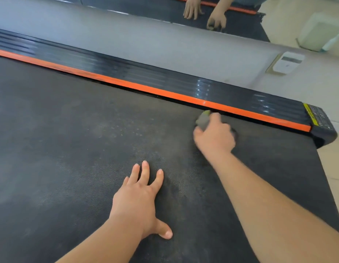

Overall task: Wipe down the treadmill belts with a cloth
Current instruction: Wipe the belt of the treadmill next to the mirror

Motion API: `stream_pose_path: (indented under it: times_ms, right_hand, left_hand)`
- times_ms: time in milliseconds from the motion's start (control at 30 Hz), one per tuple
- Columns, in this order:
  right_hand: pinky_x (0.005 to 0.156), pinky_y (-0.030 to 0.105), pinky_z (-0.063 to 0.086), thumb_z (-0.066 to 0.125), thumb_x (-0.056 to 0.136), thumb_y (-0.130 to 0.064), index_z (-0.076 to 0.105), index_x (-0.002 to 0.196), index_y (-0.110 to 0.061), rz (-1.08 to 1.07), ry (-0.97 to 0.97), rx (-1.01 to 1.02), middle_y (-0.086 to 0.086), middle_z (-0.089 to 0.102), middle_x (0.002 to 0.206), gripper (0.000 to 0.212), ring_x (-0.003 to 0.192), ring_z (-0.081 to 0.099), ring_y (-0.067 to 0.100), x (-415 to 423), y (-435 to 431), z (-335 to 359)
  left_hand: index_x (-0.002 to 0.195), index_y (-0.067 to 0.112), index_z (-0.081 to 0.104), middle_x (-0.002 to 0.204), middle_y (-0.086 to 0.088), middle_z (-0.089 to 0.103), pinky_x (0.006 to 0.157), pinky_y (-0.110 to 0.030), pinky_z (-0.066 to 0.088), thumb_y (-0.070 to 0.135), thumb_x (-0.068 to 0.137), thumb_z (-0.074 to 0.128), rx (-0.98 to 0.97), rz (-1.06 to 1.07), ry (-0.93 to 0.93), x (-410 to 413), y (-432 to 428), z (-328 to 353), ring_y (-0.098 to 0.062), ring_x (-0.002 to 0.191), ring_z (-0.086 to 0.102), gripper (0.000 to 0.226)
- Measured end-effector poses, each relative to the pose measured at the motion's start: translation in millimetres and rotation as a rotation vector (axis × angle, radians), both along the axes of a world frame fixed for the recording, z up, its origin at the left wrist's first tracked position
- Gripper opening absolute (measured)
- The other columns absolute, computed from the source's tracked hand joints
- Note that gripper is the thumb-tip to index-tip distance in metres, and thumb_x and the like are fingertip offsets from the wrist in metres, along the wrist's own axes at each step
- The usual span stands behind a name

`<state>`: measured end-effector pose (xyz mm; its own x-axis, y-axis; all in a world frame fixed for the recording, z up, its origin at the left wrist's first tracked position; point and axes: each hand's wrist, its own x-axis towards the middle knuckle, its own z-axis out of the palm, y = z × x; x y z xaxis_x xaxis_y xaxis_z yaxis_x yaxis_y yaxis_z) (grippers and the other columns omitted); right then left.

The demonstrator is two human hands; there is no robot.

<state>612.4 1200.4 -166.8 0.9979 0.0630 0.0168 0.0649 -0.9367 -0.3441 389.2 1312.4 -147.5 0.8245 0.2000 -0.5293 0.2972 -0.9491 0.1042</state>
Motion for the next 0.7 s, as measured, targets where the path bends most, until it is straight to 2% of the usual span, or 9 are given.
stream_pose_path:
  times_ms: [67, 133, 200, 267, 333, 433, 533, 633, 700]
  right_hand:
    - [0.073, 0.039, 0.051, 0.063, 0.087, -0.055, 0.044, 0.123, -0.032, 0.339, -0.058, -0.039, 0.010, 0.054, 0.114, 0.046, 0.101, 0.061, 0.035, -23.3, 29.5, -3.2]
    - [0.075, 0.041, 0.056, 0.065, 0.087, -0.056, 0.044, 0.126, -0.040, 0.704, -0.035, -0.056, 0.001, 0.050, 0.113, 0.047, 0.102, 0.060, 0.028, -28.3, 42.2, 3.0]
    - [0.079, 0.043, 0.056, 0.066, 0.086, -0.061, 0.042, 0.128, -0.046, 0.881, 0.030, -0.101, -0.004, 0.049, 0.114, 0.051, 0.106, 0.059, 0.024, -9.8, 40.3, 13.1]
    - [0.084, 0.046, 0.055, 0.064, 0.087, -0.064, 0.038, 0.131, -0.047, 0.776, 0.030, -0.144, -0.001, 0.050, 0.117, 0.054, 0.110, 0.060, 0.027, 20.7, 25.0, 14.2]
    - [0.088, 0.048, 0.054, 0.062, 0.088, -0.064, 0.037, 0.135, -0.042, 0.508, 0.032, -0.148, 0.006, 0.054, 0.123, 0.057, 0.114, 0.061, 0.035, 55.2, -4.1, 11.4]
    - [0.082, 0.042, 0.050, 0.058, 0.090, -0.061, 0.039, 0.134, -0.031, 0.191, 0.088, -0.147, 0.012, 0.063, 0.123, 0.057, 0.111, 0.063, 0.037, 80.2, -59.9, 11.4]
    - [0.077, 0.040, 0.043, 0.059, 0.089, -0.057, 0.040, 0.128, -0.028, 0.019, 0.071, -0.061, 0.013, 0.064, 0.120, 0.052, 0.109, 0.062, 0.038, 61.5, -81.7, 7.8]
    - [0.070, 0.037, 0.043, 0.062, 0.087, -0.055, 0.041, 0.120, -0.028, 0.032, 0.031, -0.046, 0.011, 0.061, 0.110, 0.047, 0.094, 0.061, 0.035, -0.5, -53.7, 3.1]
    - [0.064, 0.037, 0.045, 0.063, 0.085, -0.058, 0.042, 0.117, -0.030, 0.286, -0.027, -0.084, 0.006, 0.059, 0.103, 0.047, 0.086, 0.060, 0.031, -58.7, -26.2, -0.6]
  left_hand:
    - [0.156, 0.039, -0.028, 0.164, -0.004, -0.037, 0.127, -0.045, 0.004, 0.088, 0.055, 0.074, -0.007, -0.006, 0.008, 1.4, 1.5, 0.6, -0.027, 0.154, -0.029, 0.152]
    - [0.155, 0.040, -0.030, 0.163, -0.004, -0.039, 0.127, -0.046, 0.001, 0.088, 0.056, 0.074, -0.015, -0.017, 0.035, 2.3, 2.9, 1.9, -0.028, 0.153, -0.031, 0.151]
    - [0.155, 0.041, -0.031, 0.162, -0.003, -0.040, 0.127, -0.045, 0.001, 0.088, 0.056, 0.073, -0.020, -0.008, 0.039, 2.1, 3.7, 2.6, -0.028, 0.152, -0.032, 0.151]
    - [0.155, 0.041, -0.031, 0.163, -0.003, -0.039, 0.127, -0.044, 0.001, 0.088, 0.056, 0.073, -0.025, 0.000, 0.026, 2.2, 2.8, 1.3, -0.027, 0.152, -0.032, 0.151]
    - [0.156, 0.040, -0.029, 0.164, -0.003, -0.038, 0.127, -0.044, 0.001, 0.088, 0.054, 0.074, -0.019, 0.006, 0.009, 1.9, 1.3, -0.6, -0.027, 0.153, -0.031, 0.153]
    - [0.157, 0.039, -0.027, 0.164, -0.004, -0.036, 0.127, -0.043, 0.000, 0.088, 0.054, 0.074, -0.005, 0.002, 0.005, 0.3, 0.3, -2.6, -0.027, 0.154, -0.029, 0.153]
    - [0.157, 0.039, -0.026, 0.165, -0.002, -0.036, 0.127, -0.043, 0.003, 0.087, 0.055, 0.075, -0.001, 0.009, -0.001, 0.1, 0.0, -1.2, -0.026, 0.154, -0.028, 0.151]
    - [0.158, 0.039, -0.025, 0.165, -0.003, -0.034, 0.127, -0.043, 0.006, 0.087, 0.054, 0.075, -0.001, 0.014, 0.000, 0.1, -1.3, 1.4, -0.027, 0.155, -0.026, 0.152]
    - [0.158, 0.039, -0.024, 0.166, -0.003, -0.034, 0.127, -0.044, 0.009, 0.087, 0.055, 0.075, 0.008, 0.011, 0.007, 1.2, -1.3, 4.7, -0.027, 0.155, -0.025, 0.151]
